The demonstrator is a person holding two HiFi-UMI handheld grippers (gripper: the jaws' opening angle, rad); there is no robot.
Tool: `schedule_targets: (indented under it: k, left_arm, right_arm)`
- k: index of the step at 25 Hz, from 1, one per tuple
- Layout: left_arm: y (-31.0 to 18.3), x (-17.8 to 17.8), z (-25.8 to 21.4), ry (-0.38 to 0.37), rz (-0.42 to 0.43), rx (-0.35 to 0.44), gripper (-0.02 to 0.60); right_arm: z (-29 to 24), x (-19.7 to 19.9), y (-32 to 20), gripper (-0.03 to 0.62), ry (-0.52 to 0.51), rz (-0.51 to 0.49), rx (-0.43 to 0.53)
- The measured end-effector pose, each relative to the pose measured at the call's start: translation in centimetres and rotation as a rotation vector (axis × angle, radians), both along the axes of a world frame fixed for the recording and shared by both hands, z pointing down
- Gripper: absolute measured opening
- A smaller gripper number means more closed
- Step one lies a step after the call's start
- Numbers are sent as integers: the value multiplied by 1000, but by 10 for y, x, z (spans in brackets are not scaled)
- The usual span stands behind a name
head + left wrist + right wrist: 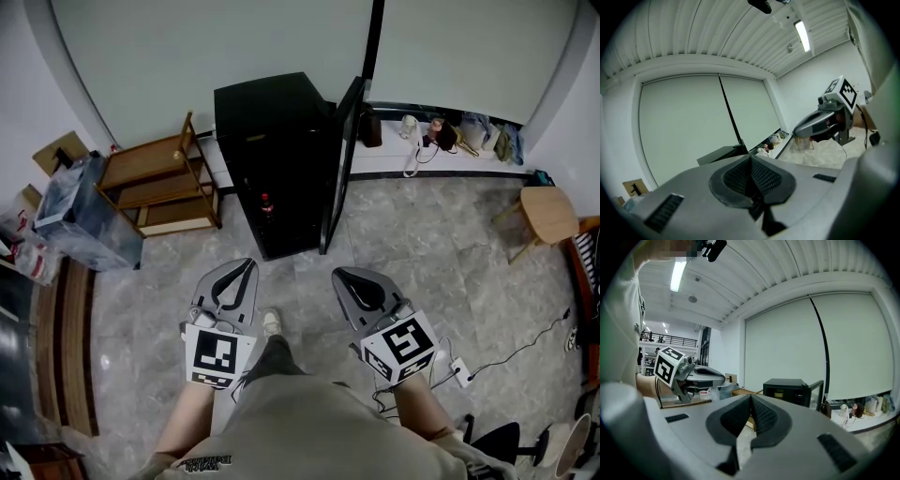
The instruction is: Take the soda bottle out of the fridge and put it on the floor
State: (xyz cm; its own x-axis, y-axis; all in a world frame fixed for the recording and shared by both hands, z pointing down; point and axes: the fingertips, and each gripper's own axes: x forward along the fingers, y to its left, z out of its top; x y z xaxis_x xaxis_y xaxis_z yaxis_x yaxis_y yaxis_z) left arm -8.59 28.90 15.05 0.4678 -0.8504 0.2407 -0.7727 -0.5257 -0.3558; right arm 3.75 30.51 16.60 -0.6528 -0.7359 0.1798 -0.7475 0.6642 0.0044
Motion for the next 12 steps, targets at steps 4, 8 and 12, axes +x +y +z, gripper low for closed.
schedule_targets:
  k: [4,8,12]
  left_arm:
    - [-28,-13,11,11,-5,-18,11]
    - [-67,-34,16,20,-9,-34,11]
    - [-113,-63,22,25,-11,-57,11]
  right_arm:
    - [10,-14,-28,-3,14,-5,-16]
    - [16,-35,-67,-3,36,-10,-41]
    - [24,-65,-113,-3,66,-20,-72]
